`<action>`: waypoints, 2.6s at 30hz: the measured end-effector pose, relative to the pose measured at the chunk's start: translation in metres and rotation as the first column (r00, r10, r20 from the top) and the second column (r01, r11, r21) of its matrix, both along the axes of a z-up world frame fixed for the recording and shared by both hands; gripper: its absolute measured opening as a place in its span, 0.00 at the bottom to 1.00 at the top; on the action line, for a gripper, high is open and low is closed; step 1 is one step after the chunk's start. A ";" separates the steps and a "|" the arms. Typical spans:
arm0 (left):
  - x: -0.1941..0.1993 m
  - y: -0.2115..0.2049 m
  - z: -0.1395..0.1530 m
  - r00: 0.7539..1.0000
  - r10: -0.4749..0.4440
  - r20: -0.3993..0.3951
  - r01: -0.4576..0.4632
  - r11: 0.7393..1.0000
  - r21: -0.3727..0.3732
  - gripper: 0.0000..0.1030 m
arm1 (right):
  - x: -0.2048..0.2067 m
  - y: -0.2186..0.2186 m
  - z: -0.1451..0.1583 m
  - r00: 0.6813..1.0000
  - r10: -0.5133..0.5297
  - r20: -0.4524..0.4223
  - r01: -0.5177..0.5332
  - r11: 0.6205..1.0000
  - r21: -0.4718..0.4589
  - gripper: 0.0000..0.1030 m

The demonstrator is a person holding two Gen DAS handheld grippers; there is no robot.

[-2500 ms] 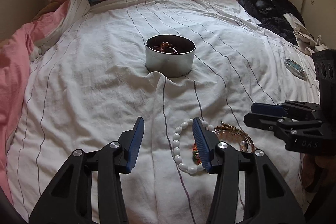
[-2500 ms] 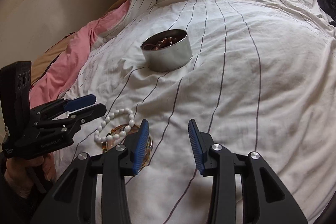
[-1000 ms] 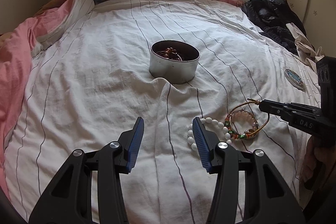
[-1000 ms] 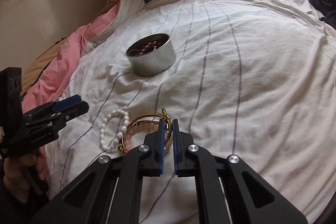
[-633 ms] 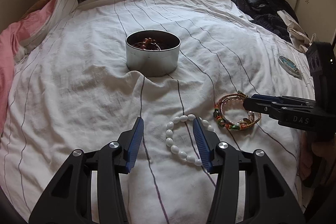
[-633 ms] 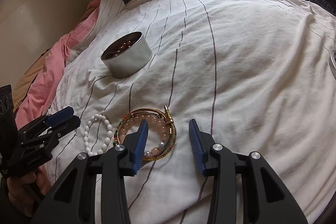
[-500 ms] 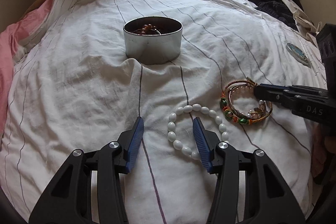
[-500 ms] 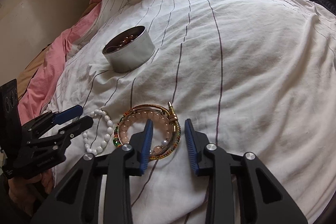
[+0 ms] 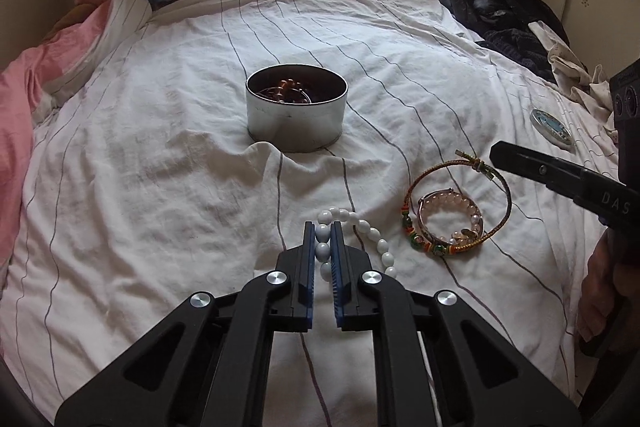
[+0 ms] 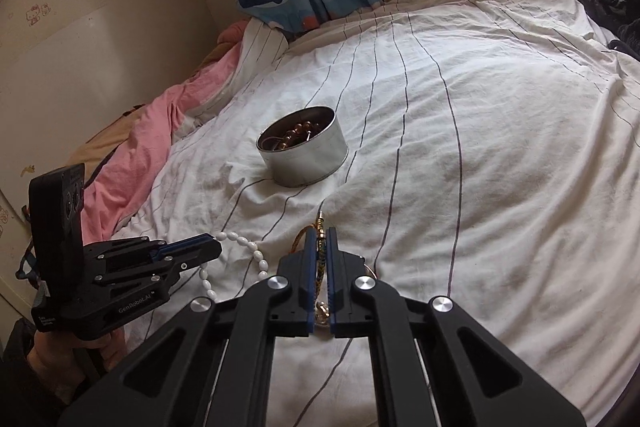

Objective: Organize jewelry

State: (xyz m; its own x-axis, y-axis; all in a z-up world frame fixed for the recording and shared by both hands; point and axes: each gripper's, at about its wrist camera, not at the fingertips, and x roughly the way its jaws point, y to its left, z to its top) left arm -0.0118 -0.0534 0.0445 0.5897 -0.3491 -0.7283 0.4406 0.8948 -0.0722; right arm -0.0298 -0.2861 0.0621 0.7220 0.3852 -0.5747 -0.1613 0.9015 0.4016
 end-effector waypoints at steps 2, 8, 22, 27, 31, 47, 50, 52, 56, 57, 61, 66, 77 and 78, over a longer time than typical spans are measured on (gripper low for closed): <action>0.003 0.001 -0.004 1.000 0.015 -0.011 -0.015 1.000 0.022 0.07 | -0.002 -0.004 0.006 0.999 -0.027 0.029 0.027 1.000 0.003 0.05; 0.009 -0.002 -0.019 0.998 0.023 -0.063 -0.018 0.997 0.081 0.07 | 0.010 -0.016 -0.011 0.995 -0.070 -0.069 0.071 0.997 0.015 0.05; 0.006 -0.013 -0.028 0.997 -0.012 -0.077 0.022 0.992 0.128 0.31 | 0.021 0.011 -0.040 0.980 -0.042 -0.193 0.007 0.984 -0.176 0.11; 0.004 -0.008 -0.020 0.998 -0.015 -0.067 0.021 0.996 0.089 0.07 | 0.011 0.014 -0.023 0.994 -0.037 -0.105 0.016 0.980 -0.198 0.08; 0.001 -0.003 -0.010 0.998 -0.029 -0.059 0.031 0.999 0.023 0.07 | 0.006 0.019 -0.008 0.999 0.000 -0.035 -0.006 0.986 -0.169 0.07; -0.002 0.011 0.029 0.999 -0.033 0.013 0.034 0.995 -0.091 0.07 | 0.004 0.006 0.016 0.996 0.071 0.047 -0.076 0.990 0.116 0.06; 0.004 0.012 0.046 0.999 -0.030 0.039 0.034 0.992 -0.122 0.07 | 0.011 0.004 0.024 0.996 0.067 0.056 -0.074 0.989 0.128 0.06; 0.012 0.010 0.057 0.998 -0.033 0.055 0.040 0.989 -0.140 0.07 | 0.017 0.004 0.029 0.996 0.065 0.062 -0.073 0.989 0.127 0.06; 0.038 0.002 0.076 0.996 -0.042 0.084 0.057 0.981 -0.184 0.07 | 0.032 0.003 0.035 0.996 0.063 0.064 -0.071 0.990 0.126 0.06; 0.046 -0.001 0.080 0.995 -0.044 0.088 0.060 0.978 -0.201 0.07 | 0.035 0.003 0.036 0.996 0.063 0.064 -0.070 0.989 0.126 0.06; 0.082 -0.013 0.088 0.995 -0.037 0.096 0.060 0.965 -0.257 0.07 | 0.046 0.001 0.039 0.996 0.053 0.066 -0.062 0.989 0.134 0.06; 0.149 -0.022 0.044 0.998 0.048 -0.037 -0.054 0.976 -0.213 0.08 | 0.065 -0.007 0.040 0.998 0.034 0.062 -0.042 0.989 0.144 0.06; 0.143 0.029 0.036 0.988 0.153 -0.038 -0.157 0.973 -0.172 0.46 | 0.112 0.013 0.047 0.995 0.062 0.078 -0.075 0.980 0.186 0.06; 0.139 0.037 0.038 0.986 0.163 -0.036 -0.167 0.969 -0.183 0.49 | 0.118 0.017 0.045 0.995 0.066 0.076 -0.080 0.976 0.201 0.06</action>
State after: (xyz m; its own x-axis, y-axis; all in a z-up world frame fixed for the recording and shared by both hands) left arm 0.1270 -0.0167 0.0821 0.6356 -0.3785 -0.6729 0.2851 0.9251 -0.2510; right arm 0.0882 -0.2691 0.1075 0.7227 0.5421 -0.4287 -0.2571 0.7867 0.5613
